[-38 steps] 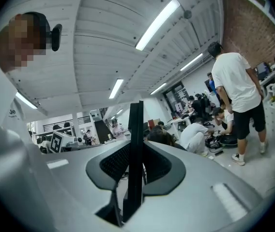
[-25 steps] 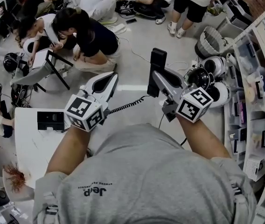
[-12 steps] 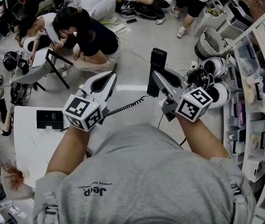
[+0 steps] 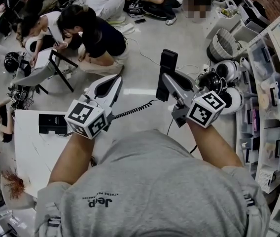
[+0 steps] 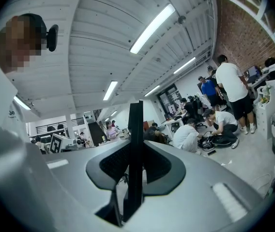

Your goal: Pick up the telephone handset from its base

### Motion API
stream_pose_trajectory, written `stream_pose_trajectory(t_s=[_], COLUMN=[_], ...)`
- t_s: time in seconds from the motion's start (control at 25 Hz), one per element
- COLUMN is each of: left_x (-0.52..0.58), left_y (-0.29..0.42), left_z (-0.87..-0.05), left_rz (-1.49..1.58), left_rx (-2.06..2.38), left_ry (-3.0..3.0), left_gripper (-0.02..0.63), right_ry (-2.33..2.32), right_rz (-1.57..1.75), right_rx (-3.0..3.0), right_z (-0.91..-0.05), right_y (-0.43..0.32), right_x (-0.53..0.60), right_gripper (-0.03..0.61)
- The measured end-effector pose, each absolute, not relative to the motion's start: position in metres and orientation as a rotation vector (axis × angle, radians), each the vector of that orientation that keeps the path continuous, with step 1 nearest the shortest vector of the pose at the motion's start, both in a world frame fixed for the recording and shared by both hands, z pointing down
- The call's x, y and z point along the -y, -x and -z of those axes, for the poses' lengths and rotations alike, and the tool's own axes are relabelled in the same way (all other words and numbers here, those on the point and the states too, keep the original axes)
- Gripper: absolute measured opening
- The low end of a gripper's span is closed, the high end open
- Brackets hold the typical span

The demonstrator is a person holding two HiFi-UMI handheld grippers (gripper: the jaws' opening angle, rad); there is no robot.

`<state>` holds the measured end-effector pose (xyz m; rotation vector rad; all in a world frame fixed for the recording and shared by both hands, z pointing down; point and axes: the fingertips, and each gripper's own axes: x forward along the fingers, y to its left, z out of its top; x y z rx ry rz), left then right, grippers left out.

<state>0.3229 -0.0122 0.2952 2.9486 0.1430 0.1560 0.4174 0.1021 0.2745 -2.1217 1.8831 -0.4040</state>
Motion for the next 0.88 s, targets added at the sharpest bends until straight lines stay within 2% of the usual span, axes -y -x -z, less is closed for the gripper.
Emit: stream_pose_trajectory(t_s=[0.88], left_x=[0.004], left_y=[-0.322], left_z=[-0.292], left_rz=[-0.151], left_rx=[-0.163], left_ry=[-2.949], left_gripper=[0.058], right_ry=[2.119], right_rz=[0.383], right_rx=[-1.917], right_z=[-0.271], right_y=[-0.415], right_x=[-0.107], right_gripper=[0.078])
